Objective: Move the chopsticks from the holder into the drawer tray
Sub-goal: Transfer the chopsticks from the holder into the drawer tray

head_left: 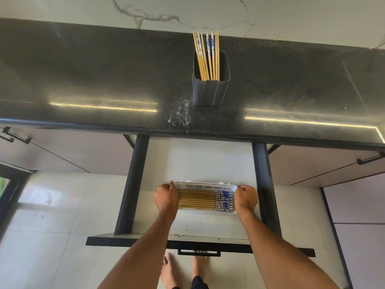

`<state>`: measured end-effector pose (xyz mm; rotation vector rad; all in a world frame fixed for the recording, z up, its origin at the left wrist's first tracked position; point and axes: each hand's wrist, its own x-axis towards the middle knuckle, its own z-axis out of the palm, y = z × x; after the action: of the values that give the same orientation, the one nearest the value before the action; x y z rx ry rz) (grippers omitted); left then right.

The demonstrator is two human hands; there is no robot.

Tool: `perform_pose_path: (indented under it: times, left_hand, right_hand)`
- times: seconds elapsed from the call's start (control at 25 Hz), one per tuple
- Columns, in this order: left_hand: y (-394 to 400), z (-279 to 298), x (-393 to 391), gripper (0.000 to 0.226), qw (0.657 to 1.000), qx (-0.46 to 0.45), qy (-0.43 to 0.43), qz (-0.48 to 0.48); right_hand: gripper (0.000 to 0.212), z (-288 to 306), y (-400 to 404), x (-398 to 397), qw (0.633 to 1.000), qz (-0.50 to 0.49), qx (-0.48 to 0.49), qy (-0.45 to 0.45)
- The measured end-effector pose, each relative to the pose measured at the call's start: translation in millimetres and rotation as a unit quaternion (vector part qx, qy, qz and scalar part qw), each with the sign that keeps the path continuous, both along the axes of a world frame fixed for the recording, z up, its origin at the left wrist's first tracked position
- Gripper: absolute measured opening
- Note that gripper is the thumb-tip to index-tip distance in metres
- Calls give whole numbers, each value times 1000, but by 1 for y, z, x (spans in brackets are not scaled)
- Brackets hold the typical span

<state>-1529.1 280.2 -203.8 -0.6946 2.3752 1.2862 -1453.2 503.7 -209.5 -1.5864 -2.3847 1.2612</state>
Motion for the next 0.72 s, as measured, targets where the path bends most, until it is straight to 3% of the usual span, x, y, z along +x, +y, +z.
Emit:
perform_pose_path:
  times: [0.36,0.52,0.6,0.72]
  left_hand:
    - [-1,-4,-1,41,999,-20,-2,-29]
    - [3,3,0,32,996,-40,29,-70]
    - [5,10,0,28,993,-51,51,-92]
    - [6,25,-3,41,985,-76,75,-135]
  right_hand:
    - [26,4,1,0,999,32,2,-17]
    - [25,14,-3,0,998,52,24,11]
    - [23,22,-6,-2,993,100,60,22]
    - [29,39,-10,-3,969,192,150,29]
